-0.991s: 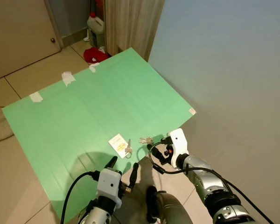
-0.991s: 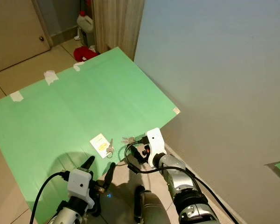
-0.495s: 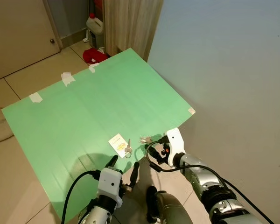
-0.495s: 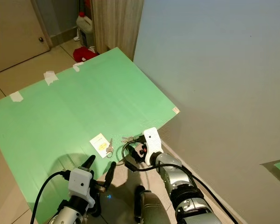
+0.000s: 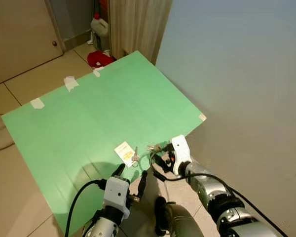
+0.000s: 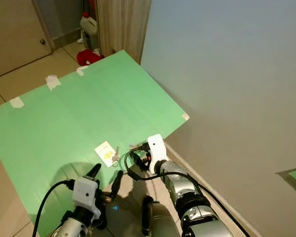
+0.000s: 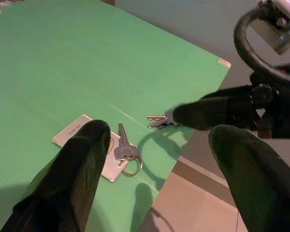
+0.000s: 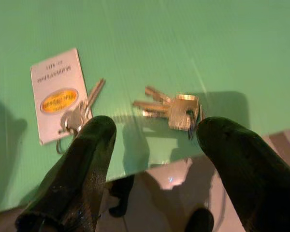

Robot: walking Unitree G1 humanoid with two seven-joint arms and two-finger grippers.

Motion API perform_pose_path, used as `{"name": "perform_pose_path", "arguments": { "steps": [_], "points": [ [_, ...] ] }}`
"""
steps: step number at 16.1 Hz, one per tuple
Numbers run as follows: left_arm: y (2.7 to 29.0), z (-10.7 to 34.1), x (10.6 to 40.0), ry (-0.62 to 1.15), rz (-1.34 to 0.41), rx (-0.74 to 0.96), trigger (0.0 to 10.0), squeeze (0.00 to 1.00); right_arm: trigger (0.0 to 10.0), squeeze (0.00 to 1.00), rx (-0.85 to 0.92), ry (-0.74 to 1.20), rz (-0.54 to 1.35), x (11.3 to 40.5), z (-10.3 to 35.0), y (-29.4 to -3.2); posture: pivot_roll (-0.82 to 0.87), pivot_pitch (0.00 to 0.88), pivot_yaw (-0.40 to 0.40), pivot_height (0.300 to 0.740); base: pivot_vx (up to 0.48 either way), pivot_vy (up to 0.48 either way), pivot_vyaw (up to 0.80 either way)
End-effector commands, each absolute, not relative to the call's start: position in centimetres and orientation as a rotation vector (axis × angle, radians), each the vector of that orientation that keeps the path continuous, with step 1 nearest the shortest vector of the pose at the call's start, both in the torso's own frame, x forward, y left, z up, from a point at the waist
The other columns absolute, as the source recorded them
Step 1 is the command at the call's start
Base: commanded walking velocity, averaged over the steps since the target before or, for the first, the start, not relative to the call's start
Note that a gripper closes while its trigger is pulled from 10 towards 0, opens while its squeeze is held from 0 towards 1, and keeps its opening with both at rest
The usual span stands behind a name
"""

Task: Hang keys on a hook

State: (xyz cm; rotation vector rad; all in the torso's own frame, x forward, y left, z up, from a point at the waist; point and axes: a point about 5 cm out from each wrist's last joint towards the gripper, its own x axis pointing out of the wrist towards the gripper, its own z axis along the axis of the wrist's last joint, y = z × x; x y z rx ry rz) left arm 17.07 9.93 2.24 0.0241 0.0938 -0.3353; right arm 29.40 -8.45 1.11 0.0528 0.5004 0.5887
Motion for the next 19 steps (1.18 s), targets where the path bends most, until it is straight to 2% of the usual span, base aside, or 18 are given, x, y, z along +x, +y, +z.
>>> {"name": "perform_pose_path", "arguments": {
  "steps": [1,19],
  "points": [
    [9.3,1.64,16.47,0.129,-0.358,0.016,10.0,0.0,0.0,0.0,0.052,0.527,0.57,28.85,0.35,-8.91,-0.09,0.285,-0.145,0.74,0.0,0.0,0.0],
    [9.07,1.65,16.49,0.129,-0.347,0.028,10.0,0.0,0.0,0.0,0.029,0.508,0.569,28.51,0.11,-9.61,-0.11,0.316,-0.165,0.74,0.0,0.0,0.0]
  ]
}}
